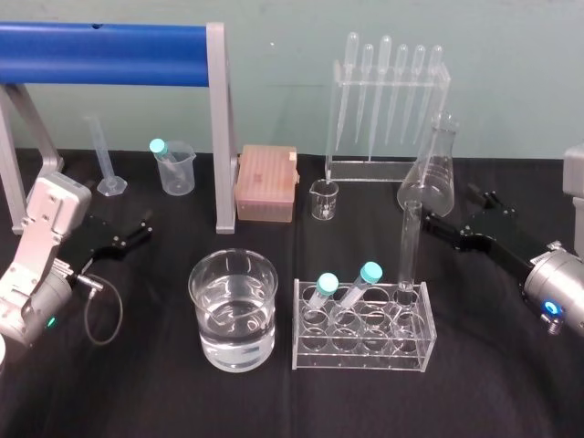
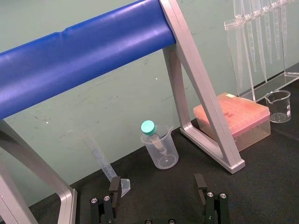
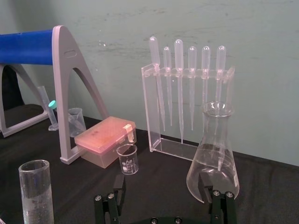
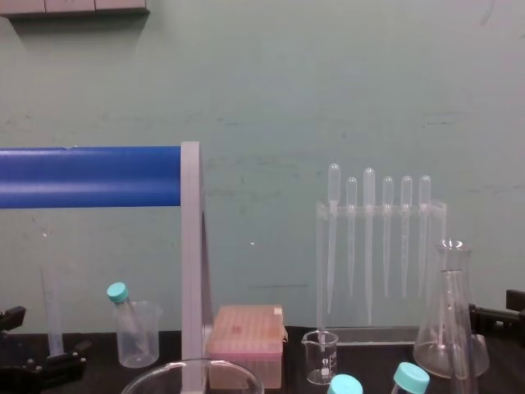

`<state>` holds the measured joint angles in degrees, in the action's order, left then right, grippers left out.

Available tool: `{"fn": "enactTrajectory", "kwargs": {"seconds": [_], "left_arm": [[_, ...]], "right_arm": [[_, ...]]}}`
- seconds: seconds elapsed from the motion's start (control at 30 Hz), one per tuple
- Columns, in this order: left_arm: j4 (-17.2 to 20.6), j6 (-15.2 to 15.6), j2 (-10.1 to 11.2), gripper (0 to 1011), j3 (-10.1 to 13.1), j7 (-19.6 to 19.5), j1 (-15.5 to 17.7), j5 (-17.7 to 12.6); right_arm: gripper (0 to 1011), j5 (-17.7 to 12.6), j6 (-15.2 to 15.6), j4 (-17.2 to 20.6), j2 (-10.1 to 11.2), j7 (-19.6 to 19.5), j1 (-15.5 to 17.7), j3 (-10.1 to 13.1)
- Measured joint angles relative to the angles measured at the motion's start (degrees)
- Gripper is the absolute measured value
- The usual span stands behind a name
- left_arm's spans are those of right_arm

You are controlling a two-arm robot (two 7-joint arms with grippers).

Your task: Hold the test tube with one hand and immerse one end into the beaker, then return it to the test tube rack.

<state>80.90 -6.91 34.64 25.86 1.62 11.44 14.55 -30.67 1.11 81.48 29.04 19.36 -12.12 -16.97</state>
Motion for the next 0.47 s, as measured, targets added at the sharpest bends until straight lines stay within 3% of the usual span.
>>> {"fn": "enactTrajectory", "kwargs": {"seconds": [0.47], "left_arm": [[0.00,0.00,0.00,1000,0.00,0.00,0.00,0.00]], "right_arm": [[1002,-0.06,-0.19,-0.02,0.06,0.04,-0.15,-0.10]]}}
